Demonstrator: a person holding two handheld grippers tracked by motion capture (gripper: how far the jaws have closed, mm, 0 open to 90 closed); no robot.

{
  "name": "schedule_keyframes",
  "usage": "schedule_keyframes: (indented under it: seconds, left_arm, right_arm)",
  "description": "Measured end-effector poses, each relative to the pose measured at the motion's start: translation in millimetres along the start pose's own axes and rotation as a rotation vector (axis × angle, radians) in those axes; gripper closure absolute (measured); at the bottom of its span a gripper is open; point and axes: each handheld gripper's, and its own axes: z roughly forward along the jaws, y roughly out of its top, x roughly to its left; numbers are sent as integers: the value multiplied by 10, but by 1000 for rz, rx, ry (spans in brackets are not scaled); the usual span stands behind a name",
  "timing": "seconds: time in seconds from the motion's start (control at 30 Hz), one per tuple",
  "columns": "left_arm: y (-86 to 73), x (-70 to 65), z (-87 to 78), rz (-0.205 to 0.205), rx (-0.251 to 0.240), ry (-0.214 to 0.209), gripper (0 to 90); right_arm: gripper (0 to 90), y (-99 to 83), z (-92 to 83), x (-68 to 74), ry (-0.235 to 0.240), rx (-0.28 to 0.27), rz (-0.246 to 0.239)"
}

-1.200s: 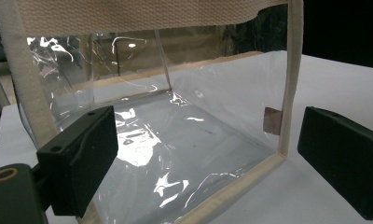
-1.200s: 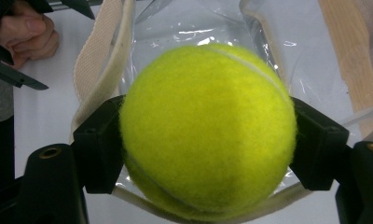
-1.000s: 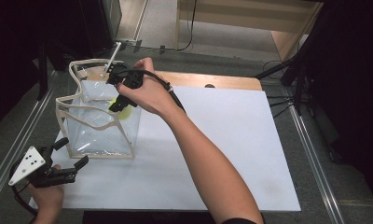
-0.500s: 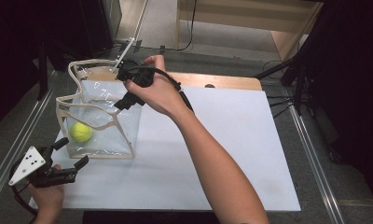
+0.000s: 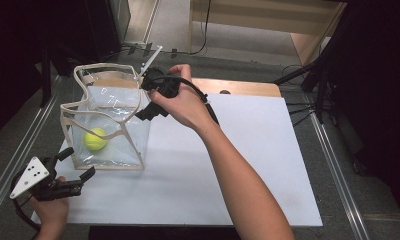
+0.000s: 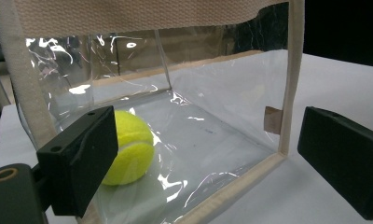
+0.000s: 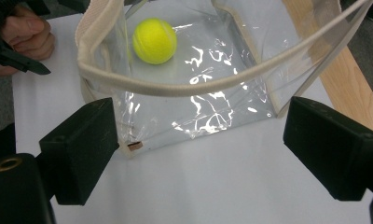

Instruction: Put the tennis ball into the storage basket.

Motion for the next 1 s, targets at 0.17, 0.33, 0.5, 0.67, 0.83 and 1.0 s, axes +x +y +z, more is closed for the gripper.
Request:
schedule_keyframes:
  seconds: [0.17,0.33,0.5,0.67,0.83,1.0]
  left_arm:
    - [2,2,-1,5,3,-1,54]
    - [0,-2,-1,1,1,-1,54]
    - [0,-2,-1,1,1,-1,54]
    - [1,1,0,4,2,-4,54]
    - [1,0,0,4,2,-3,53]
    - [2,0,-3,7,6,-2,53]
  right_arm:
    - [0,-83,40,4,-2,11,17]
    - [0,-159,72,16,-6,8,25]
    - [0,-231,122,25,-4,4,29]
    - [0,-303,160,35,-9,5,40]
    - [0,-355,166,52,-15,-7,40]
    - [0,-433,216,78,-18,-9,44]
